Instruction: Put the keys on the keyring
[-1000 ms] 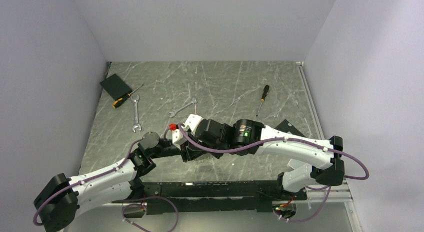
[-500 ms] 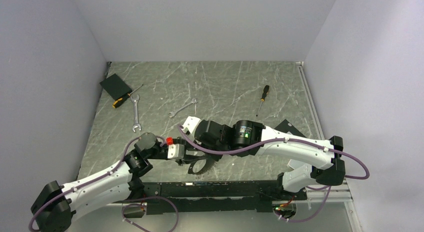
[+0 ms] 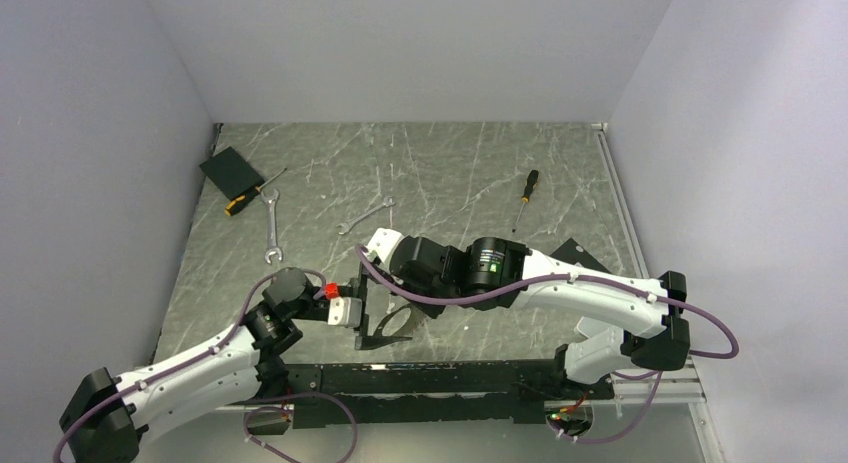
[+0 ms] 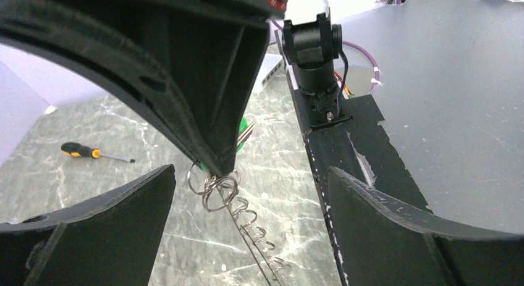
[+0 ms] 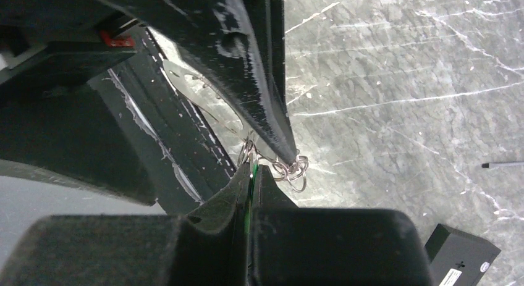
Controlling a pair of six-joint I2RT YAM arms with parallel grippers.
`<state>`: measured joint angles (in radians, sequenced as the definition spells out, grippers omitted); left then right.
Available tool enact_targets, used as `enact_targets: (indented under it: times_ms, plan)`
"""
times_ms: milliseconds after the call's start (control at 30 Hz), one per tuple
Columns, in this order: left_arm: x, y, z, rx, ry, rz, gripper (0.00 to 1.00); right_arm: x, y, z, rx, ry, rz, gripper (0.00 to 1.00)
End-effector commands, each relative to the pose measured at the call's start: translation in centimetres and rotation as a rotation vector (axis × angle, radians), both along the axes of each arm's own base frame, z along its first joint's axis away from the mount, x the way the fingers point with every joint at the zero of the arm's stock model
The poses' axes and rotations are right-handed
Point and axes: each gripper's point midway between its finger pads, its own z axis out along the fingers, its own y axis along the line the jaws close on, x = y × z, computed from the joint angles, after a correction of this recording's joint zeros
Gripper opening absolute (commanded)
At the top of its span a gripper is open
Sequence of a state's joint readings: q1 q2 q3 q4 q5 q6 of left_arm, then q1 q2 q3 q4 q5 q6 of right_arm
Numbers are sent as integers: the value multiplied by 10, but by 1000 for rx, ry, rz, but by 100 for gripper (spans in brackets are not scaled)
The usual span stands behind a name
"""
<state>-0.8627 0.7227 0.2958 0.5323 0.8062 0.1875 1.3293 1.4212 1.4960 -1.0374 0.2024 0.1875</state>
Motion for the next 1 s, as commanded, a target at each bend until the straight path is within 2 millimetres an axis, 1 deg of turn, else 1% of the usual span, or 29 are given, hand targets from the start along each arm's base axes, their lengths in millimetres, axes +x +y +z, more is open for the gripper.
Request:
enact_targets:
  times_ms: [0,200,300,433,567,633,733,833,900,967]
  plan:
    - [-5,2,21,-66,-29,-14,99,10,10,24,85,-49,-30,0]
    - [-1,3,27,-108,71,32,99,10,9,23,87,-47,-36,0]
    - [8,3,27,-128,198,88,99,11,9,23,86,-48,-40,0]
    - [29,4,28,-150,465,225,99,11,7,24,90,-53,-48,0]
    - [37,5,22,-123,649,295,100,12,4,24,94,-55,-62,0]
    - [35,6,21,-111,692,297,99,12,2,23,96,-58,-71,0]
    - [32,11,16,-71,701,311,93,12,-1,22,101,-63,-72,0]
    - [28,17,16,-49,650,319,82,8,-1,26,120,-60,-35,0]
    - [29,20,24,-68,617,328,73,4,-1,32,142,-54,2,0]
    - [25,21,36,-81,563,302,65,-3,-1,39,168,-42,51,0]
